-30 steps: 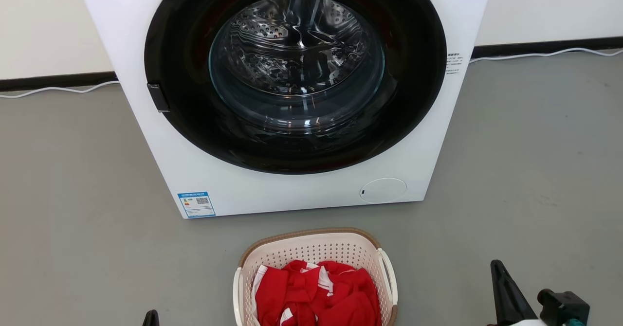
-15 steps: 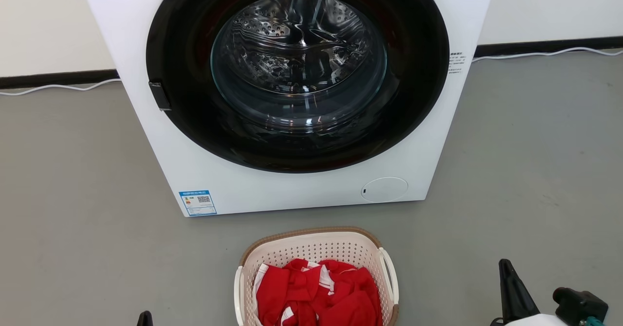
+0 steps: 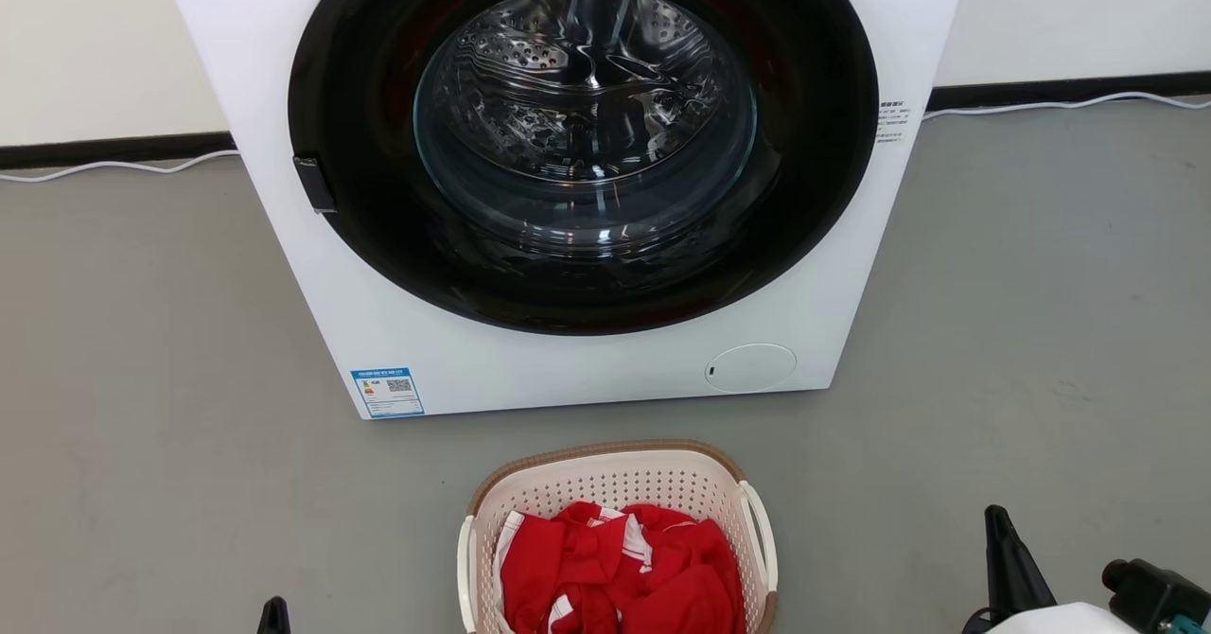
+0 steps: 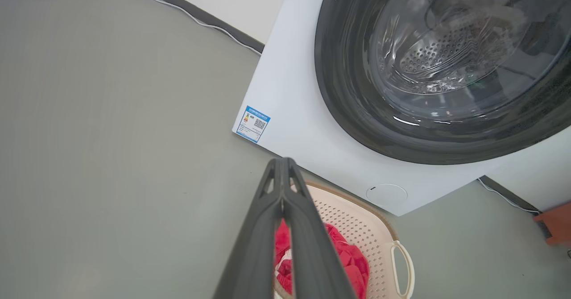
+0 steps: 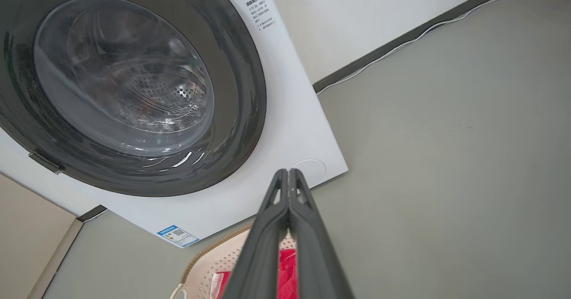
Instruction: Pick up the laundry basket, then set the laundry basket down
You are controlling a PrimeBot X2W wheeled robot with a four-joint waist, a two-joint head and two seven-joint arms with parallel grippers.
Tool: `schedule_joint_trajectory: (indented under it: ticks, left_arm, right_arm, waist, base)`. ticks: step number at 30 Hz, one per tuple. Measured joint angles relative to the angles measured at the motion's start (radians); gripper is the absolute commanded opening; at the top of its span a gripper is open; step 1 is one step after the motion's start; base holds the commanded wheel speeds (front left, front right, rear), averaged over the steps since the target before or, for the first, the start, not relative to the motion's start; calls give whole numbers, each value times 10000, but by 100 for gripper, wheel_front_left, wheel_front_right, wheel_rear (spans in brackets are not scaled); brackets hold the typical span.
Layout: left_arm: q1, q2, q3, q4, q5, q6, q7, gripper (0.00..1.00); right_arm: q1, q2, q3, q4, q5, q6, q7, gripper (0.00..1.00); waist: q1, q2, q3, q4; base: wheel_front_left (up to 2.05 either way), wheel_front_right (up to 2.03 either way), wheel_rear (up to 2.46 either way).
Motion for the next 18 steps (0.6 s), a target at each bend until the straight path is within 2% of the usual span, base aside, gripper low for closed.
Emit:
schedule_joint_trajectory:
  ticks: [18]
  left_arm:
    - [-393, 13, 146, 12, -1977, -92, 516, 0]
  right_arm:
    - [-21, -10, -153, -123, 2098, -2, 518, 0]
  waist:
    - [-1, 0, 25, 63]
  base:
    - [0, 0, 0]
